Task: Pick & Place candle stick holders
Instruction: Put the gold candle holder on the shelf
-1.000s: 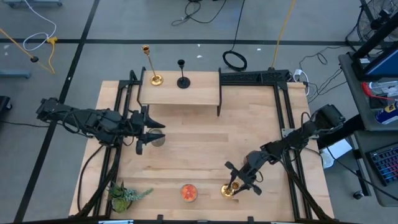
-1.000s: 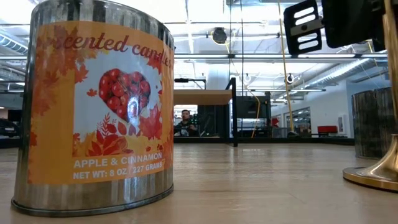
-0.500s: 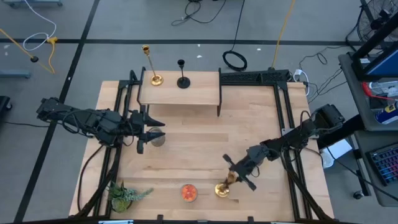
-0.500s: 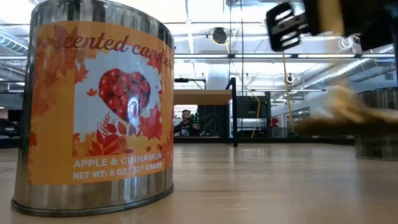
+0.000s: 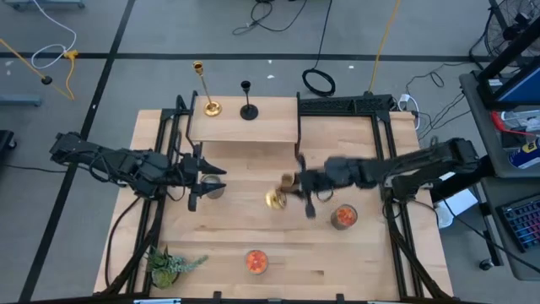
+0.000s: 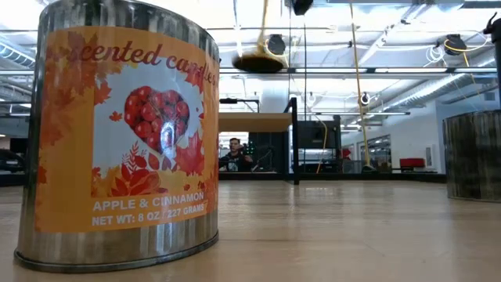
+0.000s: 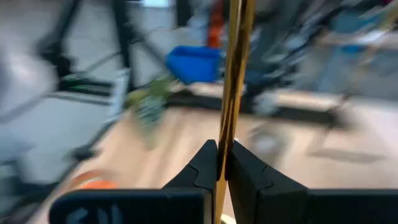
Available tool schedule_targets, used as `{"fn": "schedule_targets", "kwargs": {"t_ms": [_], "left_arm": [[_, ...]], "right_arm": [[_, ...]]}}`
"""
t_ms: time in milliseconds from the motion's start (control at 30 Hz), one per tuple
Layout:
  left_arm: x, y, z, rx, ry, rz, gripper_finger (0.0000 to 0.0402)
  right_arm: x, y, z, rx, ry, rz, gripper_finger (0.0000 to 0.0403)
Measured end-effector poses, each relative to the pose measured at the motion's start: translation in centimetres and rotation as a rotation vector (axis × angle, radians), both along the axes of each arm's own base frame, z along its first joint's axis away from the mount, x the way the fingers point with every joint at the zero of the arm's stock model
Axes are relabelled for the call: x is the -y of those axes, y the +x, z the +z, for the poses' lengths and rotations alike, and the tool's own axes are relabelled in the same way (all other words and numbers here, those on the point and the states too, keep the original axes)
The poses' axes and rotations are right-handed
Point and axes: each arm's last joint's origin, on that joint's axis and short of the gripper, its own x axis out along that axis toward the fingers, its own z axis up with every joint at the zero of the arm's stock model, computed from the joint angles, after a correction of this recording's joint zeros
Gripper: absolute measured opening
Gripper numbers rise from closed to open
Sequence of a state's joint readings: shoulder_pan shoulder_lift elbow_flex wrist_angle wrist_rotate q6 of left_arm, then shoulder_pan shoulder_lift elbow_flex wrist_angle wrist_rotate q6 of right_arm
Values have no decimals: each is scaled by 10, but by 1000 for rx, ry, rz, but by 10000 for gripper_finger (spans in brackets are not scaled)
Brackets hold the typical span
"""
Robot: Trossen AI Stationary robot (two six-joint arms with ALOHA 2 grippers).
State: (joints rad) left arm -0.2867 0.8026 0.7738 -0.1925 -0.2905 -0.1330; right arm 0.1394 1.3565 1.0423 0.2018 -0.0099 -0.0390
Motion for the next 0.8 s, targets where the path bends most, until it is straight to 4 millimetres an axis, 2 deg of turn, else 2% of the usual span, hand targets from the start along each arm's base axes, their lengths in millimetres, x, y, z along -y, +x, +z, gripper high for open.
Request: {"fn": "schedule_targets", "kwargs": {"t_ms": [133,267,433,567,667,800], "left_arm": [[2,6,-5,-26,9,0,177],[4,14,-9,-48,14,0,177],[6,21,-14,-67,17,1,177],[7,23,-14,-59,17,2,177],[6,23,-13,-52,18,9,177],[6,24,-12,-36,15,17,177]], "right_arm": [[41,3,39,46,-94,-267,12],[90,6,52,25,-117,-475,15],[151,0,52,44,-91,-663,14],[192,-4,39,22,-43,-721,14],[214,0,26,22,17,-729,14],[233,1,11,-7,44,-754,14]]}}
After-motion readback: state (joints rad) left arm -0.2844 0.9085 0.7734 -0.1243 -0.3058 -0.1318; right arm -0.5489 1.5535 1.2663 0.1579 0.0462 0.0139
